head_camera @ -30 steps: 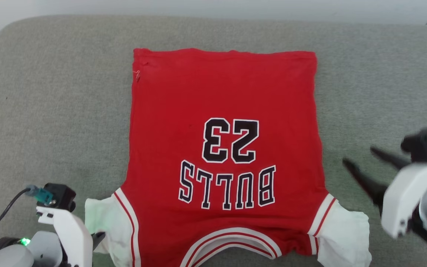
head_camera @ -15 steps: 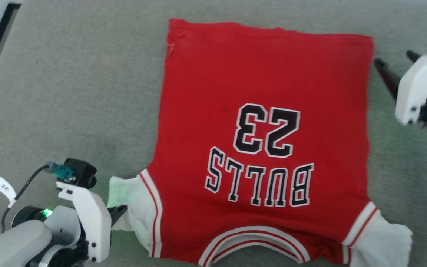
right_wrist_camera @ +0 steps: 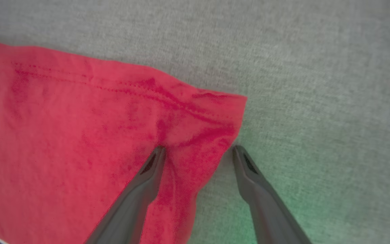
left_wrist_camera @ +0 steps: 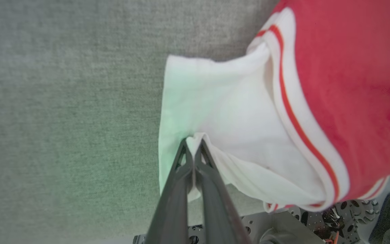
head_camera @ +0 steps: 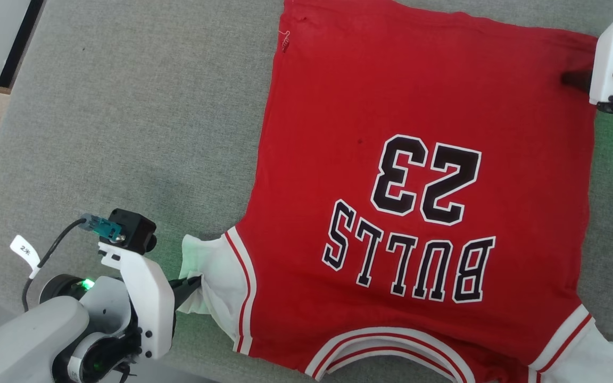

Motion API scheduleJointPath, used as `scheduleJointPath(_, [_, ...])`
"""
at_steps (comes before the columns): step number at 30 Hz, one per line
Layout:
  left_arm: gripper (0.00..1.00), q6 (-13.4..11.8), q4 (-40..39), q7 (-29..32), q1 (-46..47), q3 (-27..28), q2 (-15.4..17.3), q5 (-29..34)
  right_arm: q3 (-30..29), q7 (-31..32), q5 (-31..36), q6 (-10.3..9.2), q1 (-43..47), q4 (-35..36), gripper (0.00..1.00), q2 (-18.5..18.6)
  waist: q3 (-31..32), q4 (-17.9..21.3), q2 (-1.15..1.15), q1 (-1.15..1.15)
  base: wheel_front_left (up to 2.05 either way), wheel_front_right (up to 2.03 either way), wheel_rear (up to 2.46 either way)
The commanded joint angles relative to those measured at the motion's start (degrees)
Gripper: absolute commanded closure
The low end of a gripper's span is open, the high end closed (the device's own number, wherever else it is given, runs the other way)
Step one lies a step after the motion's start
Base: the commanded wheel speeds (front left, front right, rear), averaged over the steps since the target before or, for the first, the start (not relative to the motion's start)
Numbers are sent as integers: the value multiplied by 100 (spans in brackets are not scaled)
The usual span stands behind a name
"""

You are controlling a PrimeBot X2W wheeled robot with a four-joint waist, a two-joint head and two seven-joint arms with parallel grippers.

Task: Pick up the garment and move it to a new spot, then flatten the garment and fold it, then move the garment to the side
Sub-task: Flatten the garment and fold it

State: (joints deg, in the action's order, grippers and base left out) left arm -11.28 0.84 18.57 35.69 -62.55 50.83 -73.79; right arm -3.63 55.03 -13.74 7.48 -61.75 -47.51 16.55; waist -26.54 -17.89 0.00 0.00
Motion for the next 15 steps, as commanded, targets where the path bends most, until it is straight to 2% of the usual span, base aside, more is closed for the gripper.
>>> scheduleJointPath(1, [100,14,81,-18,40,3,-42,3,49,412,83,1,458,-481,3,-198,-10,-7,0,0,0,0,0])
scheduleJointPath(2, [100,41,112,-22,40,6,-62,-11,81,512,160,1,464,-576,73,-195,-16,-5,0,0,0,0,0])
scheduleJointPath(3, [100,49,142,-25,42,12,-81,-16,130,571,214,1,464,-634,100,-168,-17,-1,0,0,0,0,0])
scheduleJointPath(9, [100,70,276,-84,22,84,-38,-70,454,266,224,0,454,-274,100,-41,37,176,0,0,0,0,0])
scheduleJointPath(15, [100,-31,318,-194,-93,216,162,-216,1176,273,-381,0,910,659,100,140,229,636,0,0,0,0,0])
